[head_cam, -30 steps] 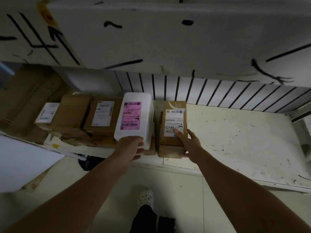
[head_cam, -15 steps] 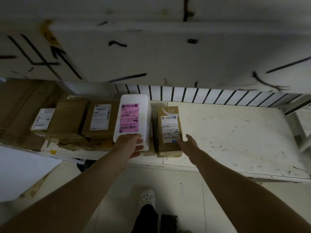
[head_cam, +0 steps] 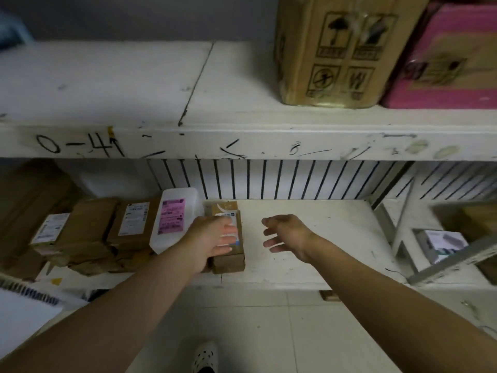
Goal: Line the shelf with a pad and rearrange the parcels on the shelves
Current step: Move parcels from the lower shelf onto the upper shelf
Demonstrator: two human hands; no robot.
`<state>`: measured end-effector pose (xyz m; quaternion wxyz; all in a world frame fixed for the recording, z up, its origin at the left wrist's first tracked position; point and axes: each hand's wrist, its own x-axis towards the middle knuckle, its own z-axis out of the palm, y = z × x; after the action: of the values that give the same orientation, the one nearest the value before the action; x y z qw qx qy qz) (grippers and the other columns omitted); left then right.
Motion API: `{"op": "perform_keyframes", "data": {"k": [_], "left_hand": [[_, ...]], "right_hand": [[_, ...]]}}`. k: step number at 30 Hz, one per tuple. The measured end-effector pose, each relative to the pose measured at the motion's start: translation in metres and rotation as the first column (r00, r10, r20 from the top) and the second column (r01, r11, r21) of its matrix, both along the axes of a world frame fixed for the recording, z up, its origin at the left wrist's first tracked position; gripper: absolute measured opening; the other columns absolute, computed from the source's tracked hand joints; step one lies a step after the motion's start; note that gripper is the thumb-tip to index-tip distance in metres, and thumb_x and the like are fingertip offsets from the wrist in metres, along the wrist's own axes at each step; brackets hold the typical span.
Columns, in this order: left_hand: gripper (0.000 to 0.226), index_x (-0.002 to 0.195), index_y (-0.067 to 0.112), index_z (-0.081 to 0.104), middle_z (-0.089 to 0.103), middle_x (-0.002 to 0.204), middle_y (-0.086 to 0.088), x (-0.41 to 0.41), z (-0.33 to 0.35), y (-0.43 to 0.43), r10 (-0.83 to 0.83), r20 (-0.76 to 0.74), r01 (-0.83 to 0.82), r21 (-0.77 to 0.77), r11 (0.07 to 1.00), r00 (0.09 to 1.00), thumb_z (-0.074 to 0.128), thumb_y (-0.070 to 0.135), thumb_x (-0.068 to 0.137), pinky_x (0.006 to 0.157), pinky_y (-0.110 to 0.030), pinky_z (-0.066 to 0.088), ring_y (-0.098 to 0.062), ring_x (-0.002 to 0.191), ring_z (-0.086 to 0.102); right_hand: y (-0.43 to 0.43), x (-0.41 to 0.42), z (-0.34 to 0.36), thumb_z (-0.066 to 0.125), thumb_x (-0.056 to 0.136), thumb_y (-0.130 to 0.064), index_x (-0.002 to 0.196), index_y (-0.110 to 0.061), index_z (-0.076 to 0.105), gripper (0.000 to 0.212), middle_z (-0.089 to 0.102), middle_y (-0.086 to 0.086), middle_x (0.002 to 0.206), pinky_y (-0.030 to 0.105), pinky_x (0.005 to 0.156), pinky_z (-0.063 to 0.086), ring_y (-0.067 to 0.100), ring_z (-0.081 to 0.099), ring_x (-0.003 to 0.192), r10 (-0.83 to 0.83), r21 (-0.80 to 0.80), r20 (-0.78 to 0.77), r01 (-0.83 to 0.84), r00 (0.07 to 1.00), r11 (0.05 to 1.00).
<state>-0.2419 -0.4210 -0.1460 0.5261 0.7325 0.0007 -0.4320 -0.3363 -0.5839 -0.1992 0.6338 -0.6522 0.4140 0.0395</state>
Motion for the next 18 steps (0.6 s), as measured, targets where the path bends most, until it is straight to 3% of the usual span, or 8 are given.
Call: {"op": "perform_keyframes", "data": {"k": [5,10,14,18], "left_hand": [[0.026,0.120,0.003,0.065,0.072,0.111,-0.016,-0.048,0.058,-0.008,-0.189,0.116,0.198,-0.074,0.977,0.975,0.055,0.018,0.101,0.084,-0.037,0.057,-0.031,0.101,0.070],[0.027,0.112,0.002,0.068,0.077,0.099,-0.018,-0.077,0.141,-0.019,-0.410,0.293,0.464,-0.146,0.873,0.864,0.055,0.022,0.101,0.085,-0.042,0.059,-0.032,0.090,0.075],[0.027,0.110,0.002,0.069,0.077,0.096,-0.017,-0.075,0.200,-0.030,-0.346,0.384,0.450,-0.224,0.865,0.856,0.055,0.024,0.100,0.082,-0.041,0.060,-0.031,0.087,0.075],[0.021,0.101,0.006,0.068,0.072,0.077,-0.007,-0.052,0.239,-0.041,-0.133,0.375,0.276,-0.359,0.892,0.918,0.055,0.022,0.101,0.060,-0.028,0.057,-0.020,0.069,0.070]], "right_hand": [[-0.010,-0.061,0.062,0.060,0.100,-0.030,0.124,-0.006,0.062,0.034,0.069,0.015,0.114,0.045,0.088,0.059,0.026,0.072,0.084,0.104,-0.080,0.046,-0.100,0.994,0.992],[-0.026,-0.109,0.135,0.061,0.100,-0.030,0.118,-0.009,0.066,0.028,0.070,0.015,0.114,0.043,0.088,0.059,0.026,0.072,0.087,0.156,-0.193,0.126,-0.131,0.980,0.972],[-0.035,-0.131,0.188,0.064,0.098,-0.031,0.111,-0.008,0.068,0.027,0.073,0.014,0.110,0.042,0.086,0.060,0.025,0.074,0.086,0.162,-0.273,0.218,-0.099,0.962,0.957],[-0.040,-0.137,0.242,0.061,0.100,-0.024,0.107,-0.008,0.071,0.020,0.075,0.012,0.105,0.036,0.081,0.061,0.028,0.074,0.090,0.108,-0.360,0.355,0.029,0.929,0.933]]}}
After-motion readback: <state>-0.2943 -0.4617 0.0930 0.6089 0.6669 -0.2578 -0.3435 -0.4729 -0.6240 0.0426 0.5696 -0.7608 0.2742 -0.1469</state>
